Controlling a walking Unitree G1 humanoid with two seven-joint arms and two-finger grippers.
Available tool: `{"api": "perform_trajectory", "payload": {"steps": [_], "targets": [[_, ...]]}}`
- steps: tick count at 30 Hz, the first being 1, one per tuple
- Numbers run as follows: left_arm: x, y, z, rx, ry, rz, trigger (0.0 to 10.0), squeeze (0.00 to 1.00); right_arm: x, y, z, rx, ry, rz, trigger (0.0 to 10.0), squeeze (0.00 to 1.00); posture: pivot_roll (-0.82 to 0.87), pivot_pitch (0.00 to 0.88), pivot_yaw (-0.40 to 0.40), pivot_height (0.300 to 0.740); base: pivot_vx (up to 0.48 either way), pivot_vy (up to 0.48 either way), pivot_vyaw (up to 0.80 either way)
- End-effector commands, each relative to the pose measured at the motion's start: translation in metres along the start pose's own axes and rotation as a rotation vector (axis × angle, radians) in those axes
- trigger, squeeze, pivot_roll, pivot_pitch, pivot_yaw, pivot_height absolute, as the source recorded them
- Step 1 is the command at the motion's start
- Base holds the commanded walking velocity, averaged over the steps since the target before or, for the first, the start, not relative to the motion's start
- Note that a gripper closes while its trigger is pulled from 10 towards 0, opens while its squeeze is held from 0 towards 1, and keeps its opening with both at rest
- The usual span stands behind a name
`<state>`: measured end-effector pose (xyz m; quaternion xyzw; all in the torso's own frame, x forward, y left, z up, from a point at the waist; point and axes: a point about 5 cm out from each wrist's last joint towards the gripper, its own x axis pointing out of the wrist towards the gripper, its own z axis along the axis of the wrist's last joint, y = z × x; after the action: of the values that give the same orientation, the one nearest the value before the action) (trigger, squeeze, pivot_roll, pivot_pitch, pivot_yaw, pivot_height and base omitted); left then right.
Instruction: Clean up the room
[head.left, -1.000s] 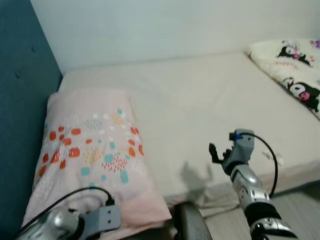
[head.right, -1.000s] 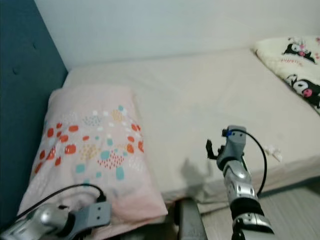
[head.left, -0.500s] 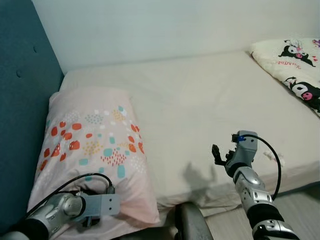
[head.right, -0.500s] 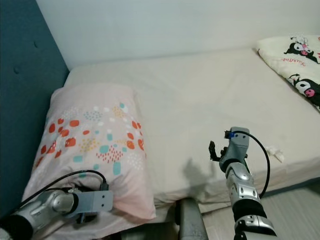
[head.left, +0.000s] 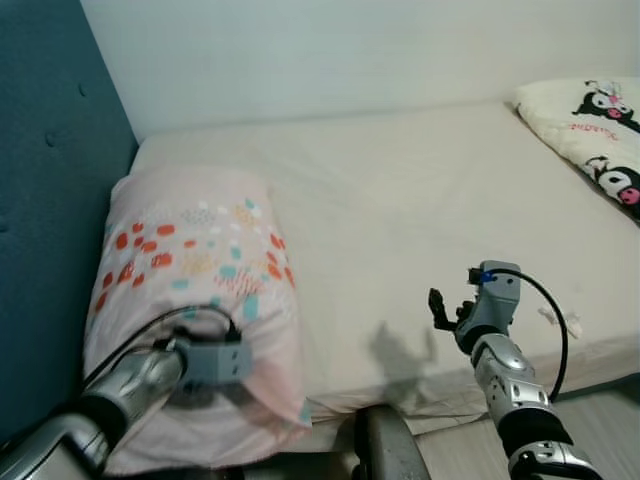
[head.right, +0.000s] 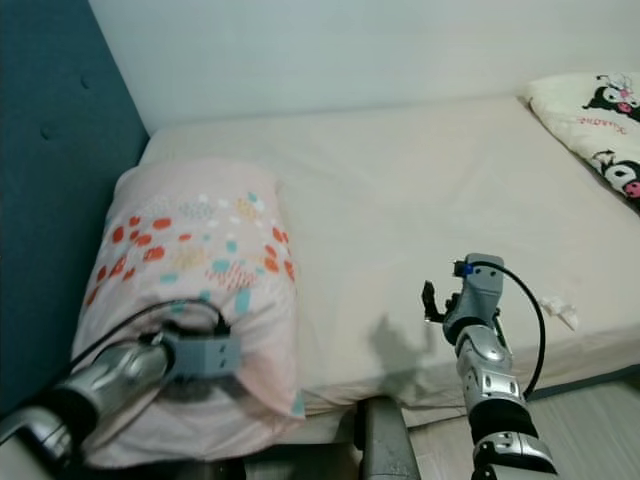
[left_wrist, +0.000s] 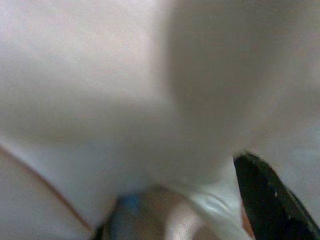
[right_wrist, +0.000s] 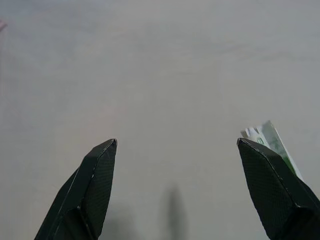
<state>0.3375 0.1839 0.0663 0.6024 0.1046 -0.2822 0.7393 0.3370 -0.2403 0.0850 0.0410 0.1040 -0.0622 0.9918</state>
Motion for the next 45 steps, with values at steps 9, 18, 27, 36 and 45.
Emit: {"api": "perform_trajectory", "payload": {"steps": [9,18,27,36,45], "targets": [[0.013,0.039,0.020,0.050,-0.028,0.171,10.0,0.00,-0.005,-0.004,-0.006,0.007,0.007,-0.012,10.0,0.00,-0.16,0.146,-0.015,0.605,0.000,0.000,0.00],[0.004,0.044,-0.006,0.059,0.070,0.190,10.0,0.00,-0.005,-0.005,-0.006,0.003,0.012,-0.012,10.0,0.00,-0.16,0.148,-0.021,0.605,0.000,0.000,0.00],[-0.023,0.018,-0.063,0.012,0.252,0.061,10.0,0.00,-0.005,-0.004,-0.006,-0.001,0.018,-0.004,10.0,0.00,-0.15,0.143,-0.023,0.605,0.000,0.000,0.00],[-0.054,-0.051,-0.097,-0.133,0.329,-0.336,10.0,0.00,-0.004,-0.003,-0.006,-0.011,0.029,0.006,10.0,0.00,-0.14,0.138,-0.029,0.605,0.000,0.000,0.00],[-0.081,-0.094,-0.099,-0.248,0.279,-0.791,10.0,0.00,-0.002,-0.002,-0.006,-0.017,0.037,0.015,10.0,0.00,-0.14,0.135,-0.037,0.605,0.000,0.000,0.00]]}}
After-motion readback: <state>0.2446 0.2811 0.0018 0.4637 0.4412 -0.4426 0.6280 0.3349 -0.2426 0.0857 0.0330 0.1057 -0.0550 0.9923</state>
